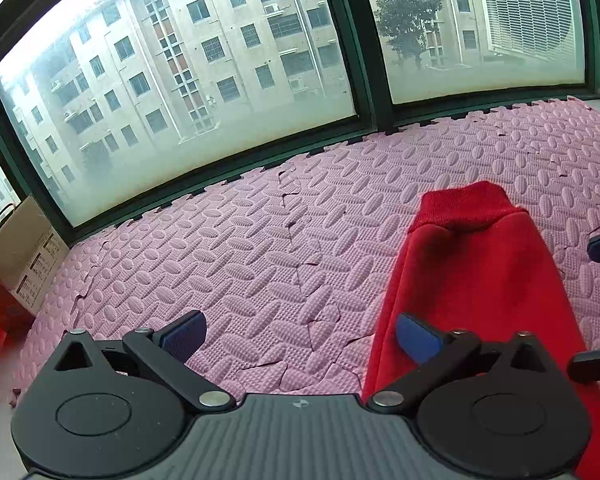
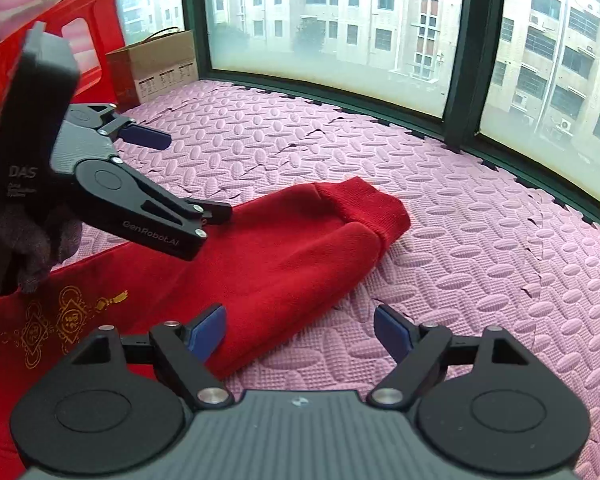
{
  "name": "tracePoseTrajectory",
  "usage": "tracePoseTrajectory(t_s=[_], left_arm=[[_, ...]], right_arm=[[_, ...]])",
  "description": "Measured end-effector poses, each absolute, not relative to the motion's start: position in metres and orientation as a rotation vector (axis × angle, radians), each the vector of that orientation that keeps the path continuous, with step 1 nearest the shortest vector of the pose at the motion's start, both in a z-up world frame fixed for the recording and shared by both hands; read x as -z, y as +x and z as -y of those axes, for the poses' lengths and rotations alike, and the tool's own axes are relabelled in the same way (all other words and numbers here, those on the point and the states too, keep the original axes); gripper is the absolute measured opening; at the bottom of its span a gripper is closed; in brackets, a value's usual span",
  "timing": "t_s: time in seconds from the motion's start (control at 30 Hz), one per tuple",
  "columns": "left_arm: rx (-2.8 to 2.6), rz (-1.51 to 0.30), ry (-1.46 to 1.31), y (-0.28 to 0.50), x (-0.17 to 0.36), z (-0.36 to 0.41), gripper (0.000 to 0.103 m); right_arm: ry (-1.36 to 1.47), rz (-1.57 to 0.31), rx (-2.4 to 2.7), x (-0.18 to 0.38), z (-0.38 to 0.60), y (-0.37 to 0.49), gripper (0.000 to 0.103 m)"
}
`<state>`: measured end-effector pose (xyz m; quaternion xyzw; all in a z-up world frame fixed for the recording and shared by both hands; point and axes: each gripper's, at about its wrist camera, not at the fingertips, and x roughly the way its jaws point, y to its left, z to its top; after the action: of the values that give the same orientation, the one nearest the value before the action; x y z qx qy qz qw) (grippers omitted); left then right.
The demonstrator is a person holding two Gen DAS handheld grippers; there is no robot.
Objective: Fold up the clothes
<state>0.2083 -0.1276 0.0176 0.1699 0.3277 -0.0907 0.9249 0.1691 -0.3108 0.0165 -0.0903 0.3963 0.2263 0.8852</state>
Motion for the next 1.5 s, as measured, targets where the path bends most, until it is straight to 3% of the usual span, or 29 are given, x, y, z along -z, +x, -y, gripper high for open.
tracePoseTrajectory(t_s=[0.33,1.1,1.5], left_arm=[[0.181,-0.658,0.446,0.204,-0.011,0.132,0.103],[0.243,-0.646,0.557,0.072,-0.021,0.089,0.103],[0.141,-0.679,0.469,0.042,-0.014,0.043,0.103]], right_arm=[[-0.251,-0.840,-0.425,-0.013,0.309,0.168,0.083],[-0.372,-0.769,-0.484,-0.019,0.256,0.058,0.084],[-0.121,-0.795,-0.159,-0.024,0.380,0.033,0.084]])
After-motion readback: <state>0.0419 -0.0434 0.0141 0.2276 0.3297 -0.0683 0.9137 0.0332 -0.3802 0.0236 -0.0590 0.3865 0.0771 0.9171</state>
